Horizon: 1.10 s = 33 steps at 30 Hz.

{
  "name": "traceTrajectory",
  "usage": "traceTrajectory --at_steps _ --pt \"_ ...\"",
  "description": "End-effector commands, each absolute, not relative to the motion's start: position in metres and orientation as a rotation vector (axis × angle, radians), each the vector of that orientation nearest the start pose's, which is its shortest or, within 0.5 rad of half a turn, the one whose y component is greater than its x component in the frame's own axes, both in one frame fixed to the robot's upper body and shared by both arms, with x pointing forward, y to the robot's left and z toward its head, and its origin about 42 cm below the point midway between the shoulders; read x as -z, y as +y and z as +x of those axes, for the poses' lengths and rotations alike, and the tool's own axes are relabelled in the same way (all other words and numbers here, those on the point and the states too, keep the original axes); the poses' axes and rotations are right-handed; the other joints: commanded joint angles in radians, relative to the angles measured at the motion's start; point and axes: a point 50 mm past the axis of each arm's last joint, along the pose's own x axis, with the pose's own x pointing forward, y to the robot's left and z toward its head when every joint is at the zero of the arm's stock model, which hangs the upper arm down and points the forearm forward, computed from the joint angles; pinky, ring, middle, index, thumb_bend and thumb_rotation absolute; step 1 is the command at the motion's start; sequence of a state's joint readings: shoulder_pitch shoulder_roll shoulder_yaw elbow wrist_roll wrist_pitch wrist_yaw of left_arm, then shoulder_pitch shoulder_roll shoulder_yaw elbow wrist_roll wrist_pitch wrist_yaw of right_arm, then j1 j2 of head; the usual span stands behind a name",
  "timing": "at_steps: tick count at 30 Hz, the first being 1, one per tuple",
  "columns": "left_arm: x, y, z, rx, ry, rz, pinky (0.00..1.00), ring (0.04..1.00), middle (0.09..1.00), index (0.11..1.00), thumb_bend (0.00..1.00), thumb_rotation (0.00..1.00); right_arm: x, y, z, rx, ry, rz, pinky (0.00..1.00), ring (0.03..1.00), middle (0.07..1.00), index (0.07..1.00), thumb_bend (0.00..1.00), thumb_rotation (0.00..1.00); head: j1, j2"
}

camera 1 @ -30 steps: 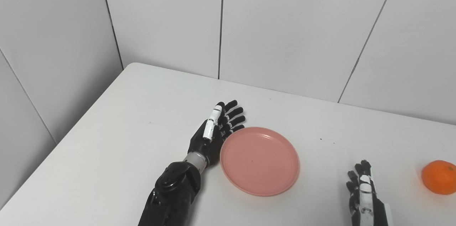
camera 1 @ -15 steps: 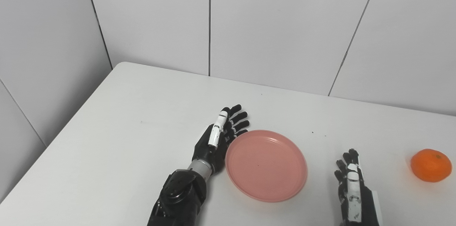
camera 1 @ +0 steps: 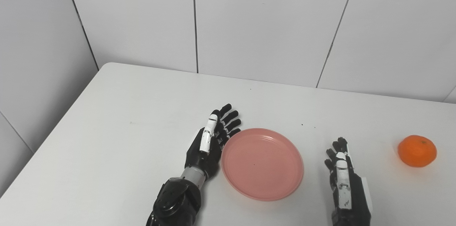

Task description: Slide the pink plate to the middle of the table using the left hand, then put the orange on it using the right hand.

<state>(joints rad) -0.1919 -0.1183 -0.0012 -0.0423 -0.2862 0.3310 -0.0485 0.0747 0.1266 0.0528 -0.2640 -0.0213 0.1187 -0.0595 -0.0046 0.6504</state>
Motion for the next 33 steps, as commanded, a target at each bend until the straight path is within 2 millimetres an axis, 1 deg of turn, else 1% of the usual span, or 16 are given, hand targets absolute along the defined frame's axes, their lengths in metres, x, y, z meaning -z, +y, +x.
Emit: traceTrajectory --at_steps 1,3,4,5,8,11,12,13,16,20,24,27,28,29,31,33 --pt "-0.143 0.146 0.333 0.196 0.108 -0.376 0.88 0.891 0.902 0.892 0.35 1.0 -0.161 -0.165 0.263 0.048 -0.135 0.117 0.97 0.959 0.981 0.984 0.23 1.0 -0.026 0.004" --pt "-0.143 0.148 0.332 0.192 0.104 -0.367 0.89 0.892 0.903 0.892 0.35 1.0 -0.161 -0.163 0.263 0.055 -0.132 0.125 0.96 0.954 0.974 0.979 0.24 1.0 -0.042 0.004" --pt "-0.142 0.15 0.332 0.191 0.101 -0.359 0.89 0.893 0.904 0.89 0.35 1.0 -0.162 -0.162 0.263 0.06 -0.127 0.131 0.96 0.945 0.966 0.973 0.25 1.0 -0.076 0.005" --pt "-0.142 0.151 0.331 0.191 0.099 -0.353 0.89 0.895 0.905 0.89 0.35 1.0 -0.162 -0.162 0.263 0.064 -0.123 0.134 0.96 0.94 0.96 0.968 0.25 1.0 -0.076 0.005" --pt "-0.139 0.155 0.329 0.193 0.096 -0.349 0.9 0.903 0.912 0.893 0.35 1.0 -0.165 -0.16 0.264 0.067 -0.124 0.086 0.93 0.924 0.943 0.954 0.26 1.0 -0.129 0.004" --pt "-0.137 0.158 0.328 0.193 0.099 -0.344 0.9 0.903 0.911 0.893 0.35 1.0 -0.169 -0.158 0.267 0.069 -0.138 0.049 0.91 0.908 0.925 0.933 0.26 1.0 -0.154 0.002" --pt "-0.136 0.159 0.327 0.193 0.099 -0.344 0.9 0.903 0.91 0.893 0.35 1.0 -0.17 -0.157 0.267 0.071 -0.142 0.042 0.9 0.904 0.92 0.927 0.26 1.0 -0.182 0.0" --pt "-0.136 0.16 0.327 0.192 0.098 -0.342 0.9 0.902 0.909 0.893 0.35 1.0 -0.171 -0.157 0.268 0.074 -0.148 0.033 0.89 0.899 0.915 0.922 0.25 1.0 -0.182 0.0" --pt "-0.135 0.163 0.327 0.191 0.091 -0.336 0.9 0.9 0.908 0.891 0.35 1.0 -0.174 -0.156 0.272 0.085 -0.161 -0.002 0.87 0.882 0.896 0.906 0.24 1.0 -0.235 -0.008" --pt "-0.133 0.17 0.327 0.191 0.083 -0.337 0.9 0.899 0.904 0.889 0.35 1.0 -0.179 -0.155 0.274 0.104 -0.183 -0.041 0.88 0.871 0.88 0.891 0.24 1.0 -0.277 -0.017" --pt "-0.131 0.175 0.327 0.193 0.078 -0.35 0.91 0.902 0.908 0.897 0.36 1.0 -0.184 -0.155 0.276 0.111 -0.208 -0.094 0.8 0.854 0.875 0.884 0.23 1.0 -0.326 -0.032" --pt "-0.128 0.18 0.328 0.196 0.074 -0.357 0.92 0.903 0.907 0.896 0.37 1.0 -0.189 -0.158 0.276 0.116 -0.238 -0.174 0.79 0.852 0.875 0.882 0.24 1.0 -0.362 -0.045" --pt "-0.127 0.181 0.328 0.197 0.072 -0.359 0.92 0.903 0.907 0.896 0.37 1.0 -0.191 -0.159 0.276 0.12 -0.247 -0.196 0.8 0.851 0.873 0.879 0.26 1.0 -0.362 -0.045" --pt "-0.126 0.182 0.328 0.2 0.073 -0.364 0.92 0.903 0.907 0.896 0.37 1.0 -0.193 -0.161 0.277 0.125 -0.256 -0.223 0.8 0.85 0.872 0.877 0.28 1.0 -0.388 -0.057" --pt "-0.124 0.184 0.328 0.206 0.076 -0.372 0.92 0.906 0.908 0.9 0.37 1.0 -0.196 -0.165 0.277 0.135 -0.275 -0.274 0.8 0.861 0.882 0.887 0.36 0.99 -0.406 -0.067" --pt "-0.123 0.185 0.328 0.205 0.077 -0.381 0.92 0.902 0.906 0.901 0.36 1.0 -0.201 -0.17 0.278 0.145 -0.296 -0.319 0.79 0.86 0.885 0.887 0.43 0.93 -0.423 -0.077"
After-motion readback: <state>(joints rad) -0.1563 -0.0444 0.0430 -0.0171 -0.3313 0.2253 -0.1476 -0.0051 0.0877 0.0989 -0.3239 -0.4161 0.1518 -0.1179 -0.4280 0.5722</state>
